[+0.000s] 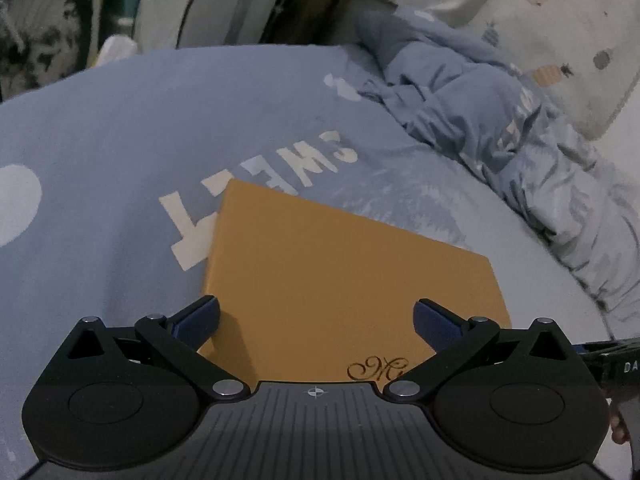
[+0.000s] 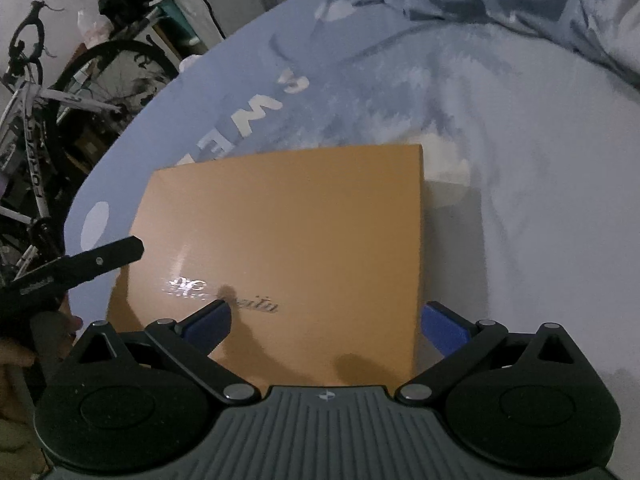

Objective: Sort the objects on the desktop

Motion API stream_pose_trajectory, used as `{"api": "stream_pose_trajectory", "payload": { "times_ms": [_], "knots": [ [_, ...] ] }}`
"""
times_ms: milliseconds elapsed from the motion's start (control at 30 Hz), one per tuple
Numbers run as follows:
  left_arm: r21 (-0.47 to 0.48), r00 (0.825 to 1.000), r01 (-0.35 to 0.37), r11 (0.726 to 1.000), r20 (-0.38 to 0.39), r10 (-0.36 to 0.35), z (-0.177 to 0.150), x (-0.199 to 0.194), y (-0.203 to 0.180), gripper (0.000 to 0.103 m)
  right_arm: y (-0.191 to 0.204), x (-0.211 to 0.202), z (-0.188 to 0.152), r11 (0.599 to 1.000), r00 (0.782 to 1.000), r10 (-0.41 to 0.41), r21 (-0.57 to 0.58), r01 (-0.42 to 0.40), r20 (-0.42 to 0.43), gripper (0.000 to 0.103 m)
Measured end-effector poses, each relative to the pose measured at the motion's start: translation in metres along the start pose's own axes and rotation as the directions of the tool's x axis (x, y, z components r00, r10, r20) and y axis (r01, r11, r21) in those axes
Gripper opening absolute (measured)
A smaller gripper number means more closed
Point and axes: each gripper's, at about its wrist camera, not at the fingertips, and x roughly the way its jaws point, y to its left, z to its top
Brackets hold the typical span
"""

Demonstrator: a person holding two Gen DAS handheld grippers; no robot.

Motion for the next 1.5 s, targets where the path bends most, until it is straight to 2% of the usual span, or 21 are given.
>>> {"api": "stream_pose_trajectory", "payload": {
  "times_ms": [133,200,333,567,800,933,1067,1267,1500],
  "knots": [
    [-0.012,0.998,-0.06,0.998,0.024,0.061,-0.002,-0.001,0.004,0.103,-0.007,0.01,-0.002,1.0,1.0,-0.006,-0.003,0.006,-0.018,0.103],
    [-0.042,0.996,-0.092,0.995,-0.004,0.092,-0.005,0.003,0.011,0.103,-0.007,0.013,-0.007,1.0,0.999,-0.011,-0.006,0.01,-0.039,0.103],
    [-0.035,0.995,-0.066,0.997,-0.08,0.063,-0.015,0.017,0.014,0.103,-0.01,0.019,-0.012,1.0,0.997,0.016,-0.007,-0.016,-0.077,0.103],
    [-0.019,0.992,-0.093,0.995,-0.087,0.091,-0.021,0.024,0.012,0.103,-0.006,0.022,-0.024,1.0,0.994,0.021,-0.003,-0.021,-0.105,0.103],
    [-0.052,0.989,-0.126,0.991,-0.086,0.121,-0.019,0.024,0.007,0.103,-0.001,0.022,-0.021,1.0,0.993,-0.02,0.021,0.022,-0.113,0.103],
    [-0.079,0.984,-0.149,0.986,-0.108,0.14,-0.016,0.021,0.004,0.103,0.006,0.018,-0.021,0.997,0.992,-0.071,0.003,0.072,-0.106,0.103],
    [-0.096,0.987,-0.133,0.986,-0.107,0.123,-0.014,0.016,0.004,0.103,0.002,0.018,-0.013,0.995,0.992,-0.102,0.016,0.103,-0.079,0.103],
    [-0.117,0.988,-0.135,0.984,-0.085,0.125,-0.006,0.002,0.002,0.103,0.003,0.012,-0.005,0.992,0.993,-0.114,0.05,0.116,-0.034,0.103],
    [-0.145,0.994,-0.104,0.984,-0.051,0.098,0.006,-0.025,-0.002,0.103,0.013,-0.004,0.006,0.992,0.992,-0.122,0.037,0.121,0.016,0.103]
  ]
}}
